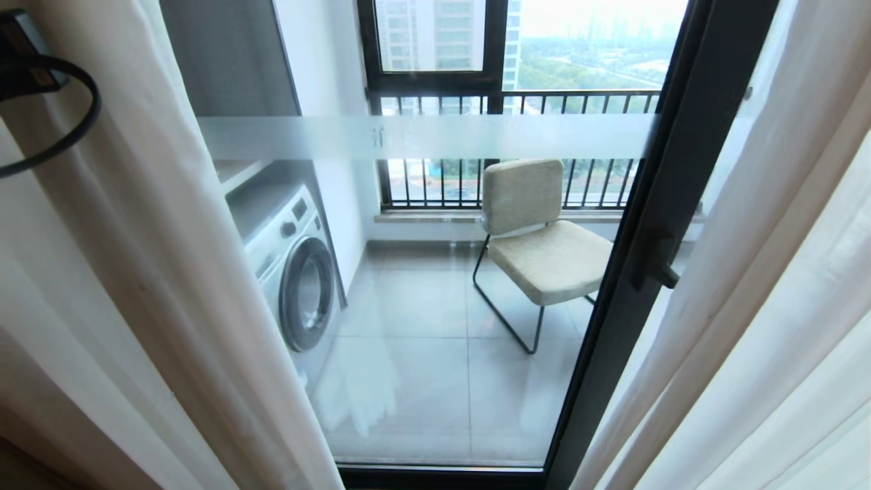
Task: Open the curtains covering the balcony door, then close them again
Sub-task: Pull the inner curtains open on both sides
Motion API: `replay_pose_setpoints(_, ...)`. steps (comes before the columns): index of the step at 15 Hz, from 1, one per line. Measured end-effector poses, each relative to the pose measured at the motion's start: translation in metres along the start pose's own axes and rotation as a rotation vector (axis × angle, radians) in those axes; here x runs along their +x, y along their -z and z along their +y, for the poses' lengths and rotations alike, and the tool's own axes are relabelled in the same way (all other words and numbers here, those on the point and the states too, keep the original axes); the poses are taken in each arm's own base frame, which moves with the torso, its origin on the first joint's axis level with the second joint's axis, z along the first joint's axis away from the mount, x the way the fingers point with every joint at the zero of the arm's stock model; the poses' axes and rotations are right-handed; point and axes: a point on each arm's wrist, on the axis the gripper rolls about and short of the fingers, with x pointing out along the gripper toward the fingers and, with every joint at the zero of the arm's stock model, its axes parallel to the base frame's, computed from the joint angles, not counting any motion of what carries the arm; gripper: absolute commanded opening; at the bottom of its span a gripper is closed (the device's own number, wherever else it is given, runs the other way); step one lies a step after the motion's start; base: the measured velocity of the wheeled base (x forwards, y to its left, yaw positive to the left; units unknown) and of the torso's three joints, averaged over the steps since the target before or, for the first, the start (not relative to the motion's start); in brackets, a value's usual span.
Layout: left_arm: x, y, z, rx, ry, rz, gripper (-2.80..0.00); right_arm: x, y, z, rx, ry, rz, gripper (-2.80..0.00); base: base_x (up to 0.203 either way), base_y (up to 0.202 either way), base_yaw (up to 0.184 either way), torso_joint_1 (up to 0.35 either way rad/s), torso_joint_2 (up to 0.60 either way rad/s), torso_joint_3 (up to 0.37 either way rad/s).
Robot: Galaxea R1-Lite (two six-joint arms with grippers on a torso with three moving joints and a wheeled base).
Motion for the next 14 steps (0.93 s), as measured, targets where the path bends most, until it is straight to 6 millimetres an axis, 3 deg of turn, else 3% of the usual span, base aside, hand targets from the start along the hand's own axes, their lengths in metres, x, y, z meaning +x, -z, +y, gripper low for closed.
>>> replay_pose_setpoints(14, -0.0005, 0.0015, 0.0004, 0.001, -0.003, 0.004, -2.80, 0.0000, 0.0000, 0.0000, 0.000, 0.000, 0.000, -2.80, 0.000, 0.192, 0.002, 0.003, 0.00, 0.002)
